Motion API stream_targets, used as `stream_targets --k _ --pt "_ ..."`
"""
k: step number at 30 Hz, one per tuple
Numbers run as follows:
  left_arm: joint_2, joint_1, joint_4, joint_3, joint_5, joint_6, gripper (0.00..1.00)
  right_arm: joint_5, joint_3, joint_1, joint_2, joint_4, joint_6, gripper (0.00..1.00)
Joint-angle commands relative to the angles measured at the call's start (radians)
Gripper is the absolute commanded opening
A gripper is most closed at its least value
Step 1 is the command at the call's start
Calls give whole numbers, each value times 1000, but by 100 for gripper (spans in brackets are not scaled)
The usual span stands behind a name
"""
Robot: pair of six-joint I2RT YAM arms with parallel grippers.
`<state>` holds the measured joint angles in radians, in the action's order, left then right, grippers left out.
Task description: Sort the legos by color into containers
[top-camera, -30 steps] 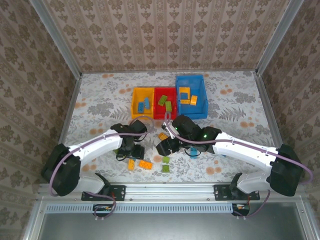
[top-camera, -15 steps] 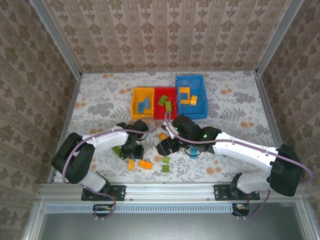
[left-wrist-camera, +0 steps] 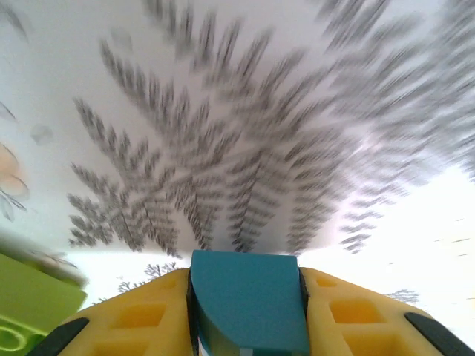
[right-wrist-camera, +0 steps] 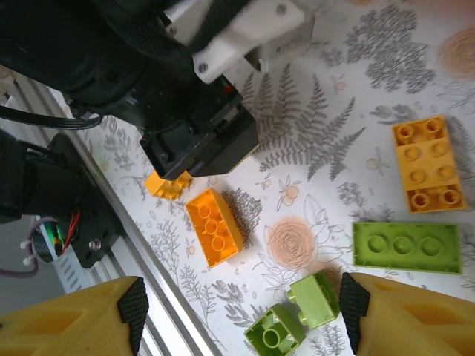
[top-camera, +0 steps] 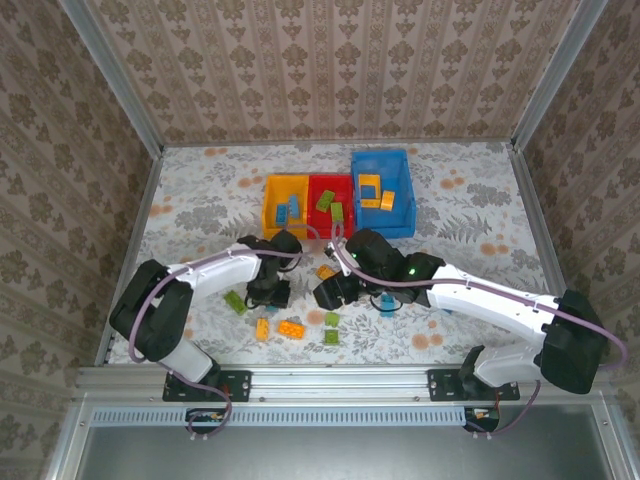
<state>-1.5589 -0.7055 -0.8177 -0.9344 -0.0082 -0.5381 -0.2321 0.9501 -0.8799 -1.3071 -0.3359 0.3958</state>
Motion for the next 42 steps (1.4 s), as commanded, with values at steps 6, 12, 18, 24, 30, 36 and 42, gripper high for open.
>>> stream_targets --k 6,12,18,24,30,36,42 --pt "-50 91 -78 -372 -49 85 33 104 33 153 51 109 77 72" --pt "-226 158 -78 -596 -47 140 33 106 106 242 -31 141 128 71" --pt "-387 214 -51 -721 -44 151 33 103 160 259 -75 127 127 71" --pt "-496 240 -36 -795 -17 156 34 94 137 259 -62 123 132 71" --pt "-518 242 -31 -808 8 144 43 96 107 260 -54 105 119 71" --pt "-448 241 -30 -786 9 131 60 126 73 260 -33 51 72 72" --pt "-266 230 -19 -688 4 83 60 158 38 197 -25 -30 -62 71"
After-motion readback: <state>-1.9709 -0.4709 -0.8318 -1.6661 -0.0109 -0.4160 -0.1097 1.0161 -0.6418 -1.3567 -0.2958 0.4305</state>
